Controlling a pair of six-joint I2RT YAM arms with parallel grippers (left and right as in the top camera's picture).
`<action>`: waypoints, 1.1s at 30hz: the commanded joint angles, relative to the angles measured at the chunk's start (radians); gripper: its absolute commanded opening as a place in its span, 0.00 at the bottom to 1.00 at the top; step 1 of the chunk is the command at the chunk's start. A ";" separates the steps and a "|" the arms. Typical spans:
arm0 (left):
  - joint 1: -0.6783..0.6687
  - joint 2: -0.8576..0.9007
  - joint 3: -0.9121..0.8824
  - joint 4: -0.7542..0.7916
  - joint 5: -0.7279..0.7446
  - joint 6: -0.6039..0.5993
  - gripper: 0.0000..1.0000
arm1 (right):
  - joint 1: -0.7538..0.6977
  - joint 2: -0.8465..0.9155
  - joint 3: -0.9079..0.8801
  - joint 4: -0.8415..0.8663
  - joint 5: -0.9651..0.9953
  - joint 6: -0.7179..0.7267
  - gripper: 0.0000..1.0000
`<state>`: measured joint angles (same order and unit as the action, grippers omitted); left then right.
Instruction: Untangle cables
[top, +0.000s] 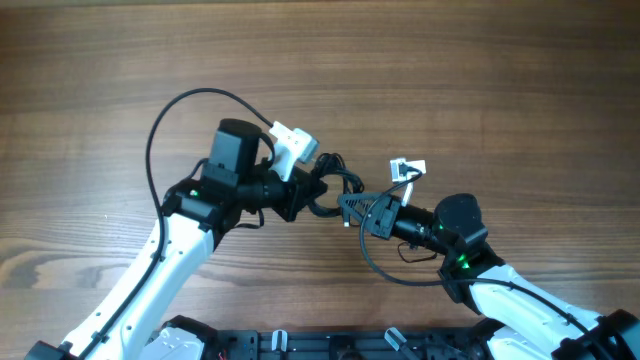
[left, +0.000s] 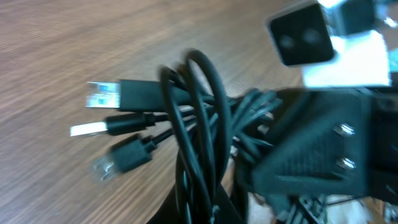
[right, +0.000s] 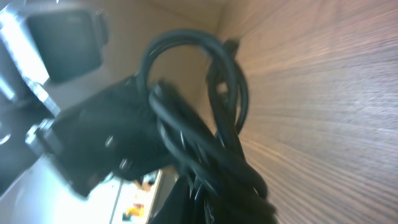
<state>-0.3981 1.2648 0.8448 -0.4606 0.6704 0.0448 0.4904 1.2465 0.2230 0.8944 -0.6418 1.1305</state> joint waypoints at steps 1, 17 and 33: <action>-0.077 -0.013 0.012 0.001 0.089 0.030 0.04 | 0.003 0.006 0.004 0.008 0.135 0.052 0.05; -0.195 -0.013 0.012 0.015 0.246 0.029 0.04 | 0.003 0.006 0.004 -0.077 0.253 0.080 0.28; 0.214 -0.014 0.012 -0.026 0.250 -0.019 0.04 | 0.003 0.006 0.004 -0.085 0.121 0.069 0.93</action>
<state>-0.2333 1.2655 0.8448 -0.4637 0.8635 0.0257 0.4957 1.2465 0.2203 0.8108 -0.5186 1.2076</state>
